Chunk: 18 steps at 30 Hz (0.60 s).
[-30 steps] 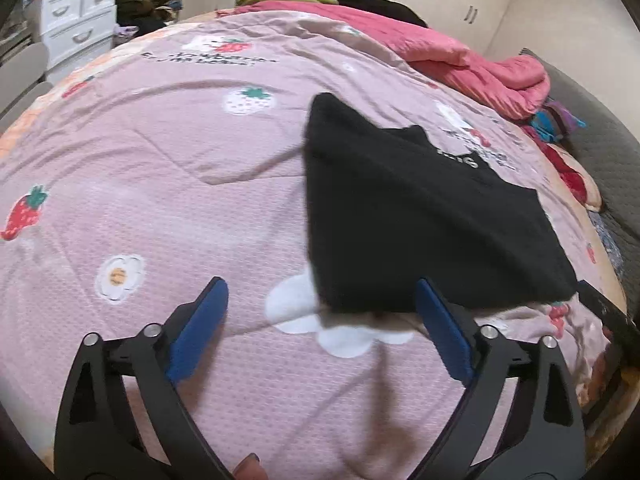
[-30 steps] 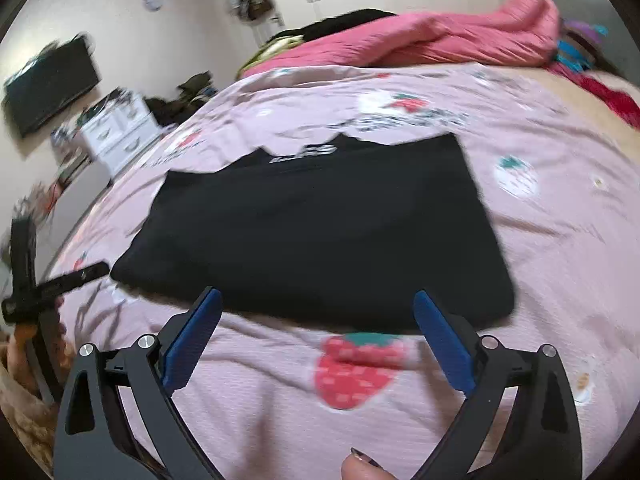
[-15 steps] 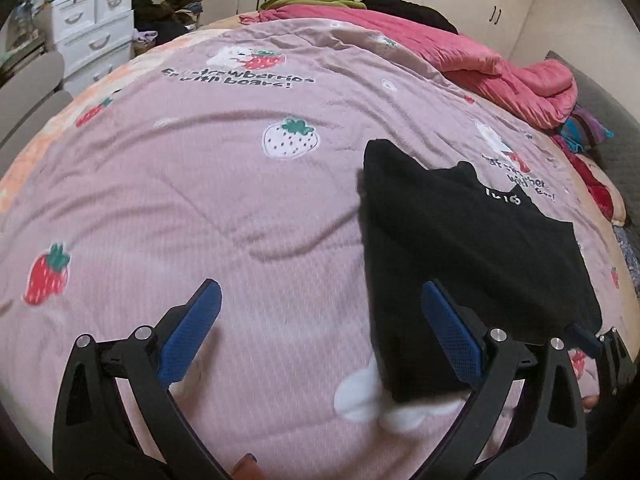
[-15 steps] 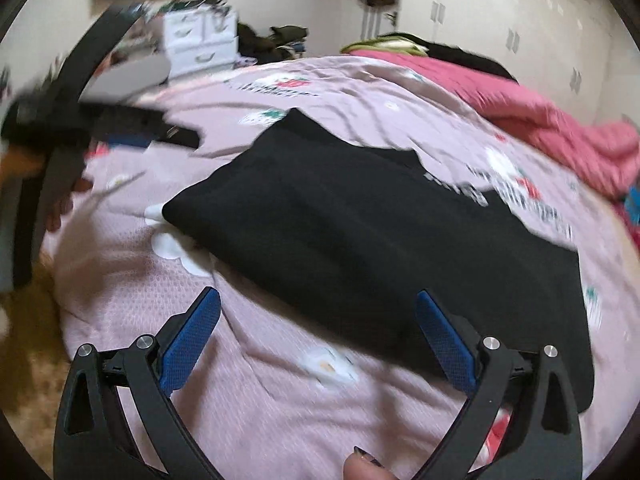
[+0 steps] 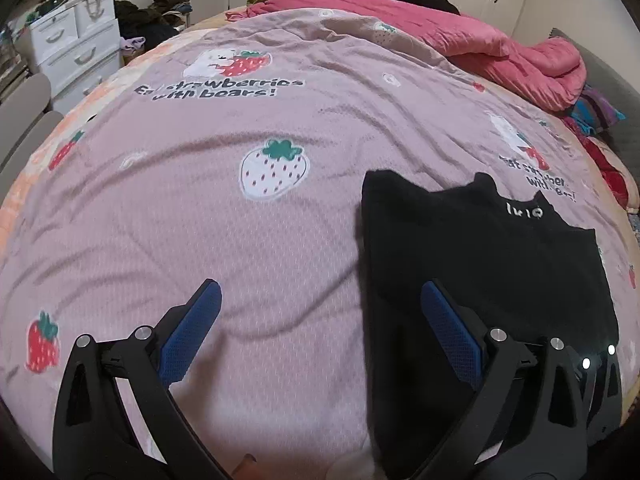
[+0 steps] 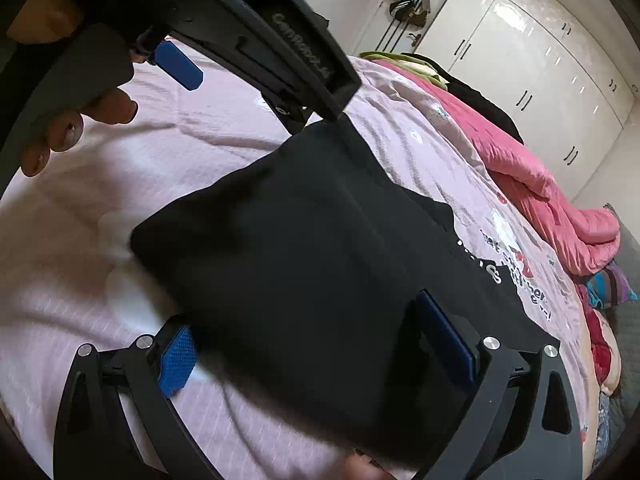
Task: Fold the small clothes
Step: 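Grasp the folded sweater's edge with the right tool and lift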
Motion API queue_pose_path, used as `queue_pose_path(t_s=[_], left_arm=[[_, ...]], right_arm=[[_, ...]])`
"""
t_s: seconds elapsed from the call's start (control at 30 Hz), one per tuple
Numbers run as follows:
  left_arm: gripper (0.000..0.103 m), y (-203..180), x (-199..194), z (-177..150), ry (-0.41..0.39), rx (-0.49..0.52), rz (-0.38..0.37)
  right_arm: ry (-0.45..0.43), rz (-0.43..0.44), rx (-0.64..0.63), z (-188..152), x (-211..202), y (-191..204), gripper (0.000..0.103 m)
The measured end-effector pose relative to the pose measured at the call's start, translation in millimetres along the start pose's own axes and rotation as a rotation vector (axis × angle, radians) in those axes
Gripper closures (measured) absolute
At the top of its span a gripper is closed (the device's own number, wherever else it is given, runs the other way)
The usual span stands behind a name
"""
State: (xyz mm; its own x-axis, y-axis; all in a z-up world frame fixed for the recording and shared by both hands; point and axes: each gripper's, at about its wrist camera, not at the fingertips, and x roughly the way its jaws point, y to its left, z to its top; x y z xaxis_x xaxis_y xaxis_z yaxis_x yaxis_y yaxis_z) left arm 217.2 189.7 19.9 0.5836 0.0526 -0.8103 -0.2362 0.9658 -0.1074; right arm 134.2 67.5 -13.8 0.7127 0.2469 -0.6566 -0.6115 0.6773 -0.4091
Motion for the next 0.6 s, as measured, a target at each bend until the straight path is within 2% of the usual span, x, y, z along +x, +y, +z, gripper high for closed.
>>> queue_pose_path(t_s=[0.07, 0.1, 0.17, 0.23, 0.33, 0.4, 0.47, 0.53, 0.57, 0.6], left_arm=[[0.009, -2, 4, 6, 0.006, 0.001, -0.002], [0.009, -4, 8, 10, 0.014, -0.001, -0.007], [0.009, -7, 13, 15, 0.023, -0.013, -0.025], [0.009, -12, 18, 20, 0.044, -0.04, -0.071], [0.009, -24, 20, 27, 0.068, -0.069, -0.163], [0.009, -38, 19, 32, 0.065, -0.075, -0.225], [0.011, -52, 17, 37, 0.049, -0.062, -0.237], [0.033, -71, 13, 41, 0.047, -0.048, -0.282], [0.051, -78, 11, 44, 0.053, -0.056, -0.319], [0.062, -90, 9, 47, 0.059, -0.06, -0.357]], right_arm=[[-0.019, -0.023, 0.015, 3, 2, -6, 0.014], [-0.046, -0.021, 0.036, 5, -1, -12, 0.031], [-0.111, -0.01, 0.065, 4, -14, -21, 0.045], [-0.182, -0.027, 0.06, 1, -31, -27, 0.08], [-0.253, -0.048, 0.097, -7, -49, -45, 0.094], [-0.278, -0.051, 0.138, -12, -57, -59, 0.095], [-0.297, -0.065, 0.174, -18, -62, -72, 0.096], [-0.323, -0.08, 0.228, -26, -69, -89, 0.096], [-0.331, -0.082, 0.249, -29, -72, -95, 0.096], [-0.343, -0.088, 0.275, -32, -77, -102, 0.096]])
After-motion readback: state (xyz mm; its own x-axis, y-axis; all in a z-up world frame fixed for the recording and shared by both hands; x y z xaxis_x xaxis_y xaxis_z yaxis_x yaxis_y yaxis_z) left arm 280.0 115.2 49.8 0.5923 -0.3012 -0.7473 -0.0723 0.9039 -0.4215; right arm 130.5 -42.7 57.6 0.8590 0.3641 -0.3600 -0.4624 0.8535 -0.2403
